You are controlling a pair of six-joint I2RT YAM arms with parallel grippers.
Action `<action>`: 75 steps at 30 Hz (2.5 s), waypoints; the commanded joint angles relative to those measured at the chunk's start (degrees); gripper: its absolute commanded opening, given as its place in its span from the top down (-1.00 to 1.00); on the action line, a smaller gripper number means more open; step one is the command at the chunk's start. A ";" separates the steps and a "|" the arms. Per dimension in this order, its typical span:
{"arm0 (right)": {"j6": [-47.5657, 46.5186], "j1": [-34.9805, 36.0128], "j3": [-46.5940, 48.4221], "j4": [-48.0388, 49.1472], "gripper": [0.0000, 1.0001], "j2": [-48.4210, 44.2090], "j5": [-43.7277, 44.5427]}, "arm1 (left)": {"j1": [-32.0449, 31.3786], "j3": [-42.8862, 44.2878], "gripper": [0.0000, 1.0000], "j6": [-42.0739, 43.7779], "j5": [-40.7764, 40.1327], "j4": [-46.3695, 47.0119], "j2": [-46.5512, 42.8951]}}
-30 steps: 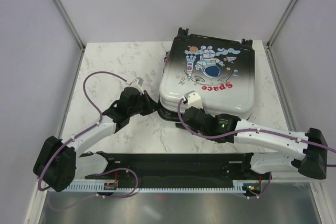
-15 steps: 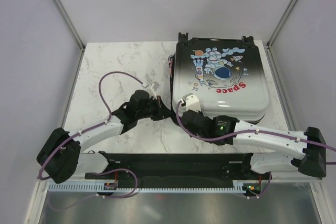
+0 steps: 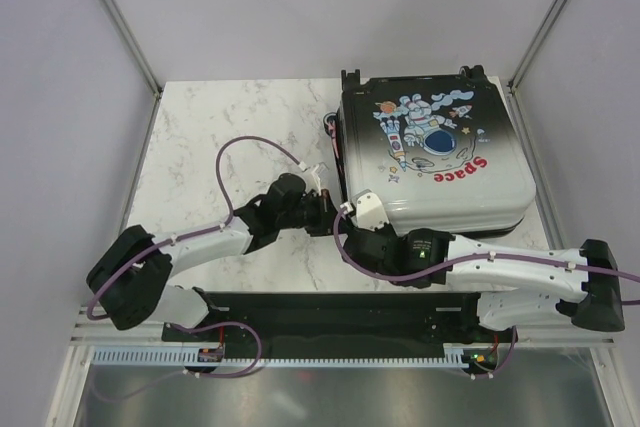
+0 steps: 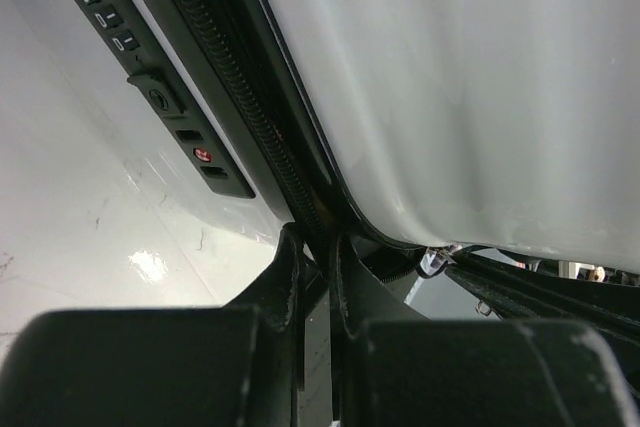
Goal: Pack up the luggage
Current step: Zip the luggage at the center of the board.
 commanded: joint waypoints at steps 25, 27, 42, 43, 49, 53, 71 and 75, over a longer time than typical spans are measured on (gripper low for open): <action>15.42 6.59 14.79 4.04 1.00 4.49 5.21 | -4.87 -4.58 0.19 14.56 -5.33 -16.59 -32.39; 21.28 6.59 15.58 -0.38 1.00 3.00 10.38 | -4.87 -5.82 0.17 15.09 -5.24 -16.32 -33.62; 12.83 -7.98 18.66 -12.71 0.64 -10.89 15.90 | -17.00 -4.61 0.05 6.92 -15.51 -8.85 -21.08; 10.10 -12.27 18.31 -8.62 0.62 -10.11 12.91 | -19.09 -3.46 0.04 6.92 -17.35 -9.37 -17.49; 2.43 -18.64 17.00 -2.26 0.11 -7.11 4.89 | -20.95 1.90 -0.05 6.30 -17.90 -8.94 -10.43; 0.76 -25.12 13.40 2.23 -0.21 -10.97 0.06 | -21.13 5.24 -0.10 5.87 -17.46 -9.55 -5.51; -4.16 -30.59 9.17 5.75 -0.41 -14.15 -9.97 | -23.15 13.86 0.44 0.95 -24.31 -21.59 4.16; -4.95 -30.68 8.56 5.92 -0.41 -14.50 -11.02 | -23.24 13.95 0.93 -0.72 -25.98 -24.93 2.76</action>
